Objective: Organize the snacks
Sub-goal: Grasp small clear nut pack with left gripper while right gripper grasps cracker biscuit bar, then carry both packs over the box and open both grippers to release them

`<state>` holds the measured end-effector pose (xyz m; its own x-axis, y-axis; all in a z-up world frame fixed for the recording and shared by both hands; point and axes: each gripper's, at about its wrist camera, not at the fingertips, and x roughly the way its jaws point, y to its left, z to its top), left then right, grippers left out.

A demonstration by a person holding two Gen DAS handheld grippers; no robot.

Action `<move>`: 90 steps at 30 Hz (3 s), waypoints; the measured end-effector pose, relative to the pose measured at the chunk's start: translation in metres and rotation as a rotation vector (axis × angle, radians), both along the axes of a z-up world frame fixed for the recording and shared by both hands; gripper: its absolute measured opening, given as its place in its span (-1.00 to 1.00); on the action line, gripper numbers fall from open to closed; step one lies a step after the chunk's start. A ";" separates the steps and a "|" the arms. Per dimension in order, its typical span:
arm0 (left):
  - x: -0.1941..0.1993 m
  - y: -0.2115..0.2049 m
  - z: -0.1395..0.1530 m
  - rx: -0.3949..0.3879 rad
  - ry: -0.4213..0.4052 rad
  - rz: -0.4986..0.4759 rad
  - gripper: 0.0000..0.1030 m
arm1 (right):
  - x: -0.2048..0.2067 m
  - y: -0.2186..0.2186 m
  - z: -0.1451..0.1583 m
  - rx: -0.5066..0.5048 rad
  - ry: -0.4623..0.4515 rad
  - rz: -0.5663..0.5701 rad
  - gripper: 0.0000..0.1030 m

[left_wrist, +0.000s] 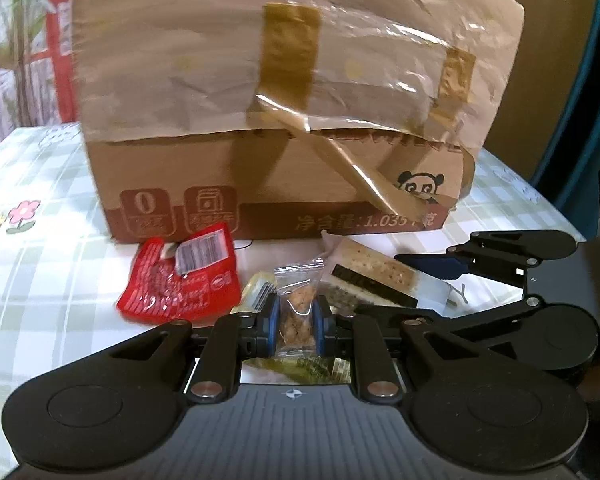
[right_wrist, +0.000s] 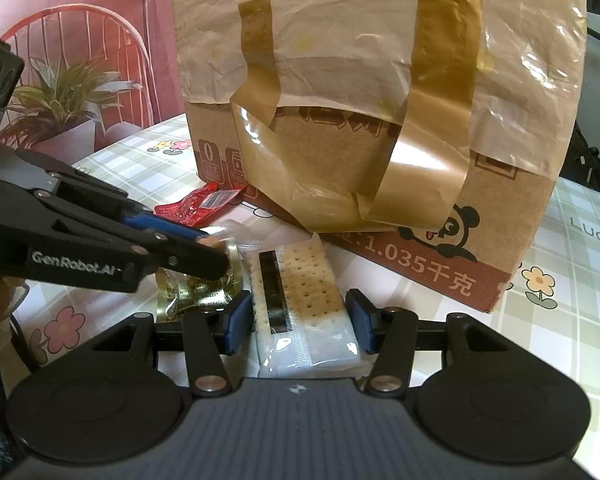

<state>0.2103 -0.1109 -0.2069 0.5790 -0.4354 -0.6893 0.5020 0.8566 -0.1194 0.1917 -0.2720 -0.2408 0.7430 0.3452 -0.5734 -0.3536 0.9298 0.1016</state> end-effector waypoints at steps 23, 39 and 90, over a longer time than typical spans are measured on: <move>-0.020 0.044 0.000 -0.137 0.045 0.135 -0.64 | -0.001 0.002 0.000 -0.015 -0.005 0.000 0.03; -0.030 0.062 0.030 -0.158 -0.033 0.162 -0.64 | -0.025 0.000 0.037 0.056 -0.040 0.055 -0.04; 0.067 0.029 0.209 -0.084 -0.314 0.191 0.86 | 0.046 -0.058 0.215 0.121 -0.293 -0.199 1.00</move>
<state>0.2771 -0.0819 0.0023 0.8325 -0.3468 -0.4321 0.3578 0.9320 -0.0587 0.2374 -0.3300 -0.0254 0.9289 0.2296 -0.2905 -0.1974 0.9708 0.1360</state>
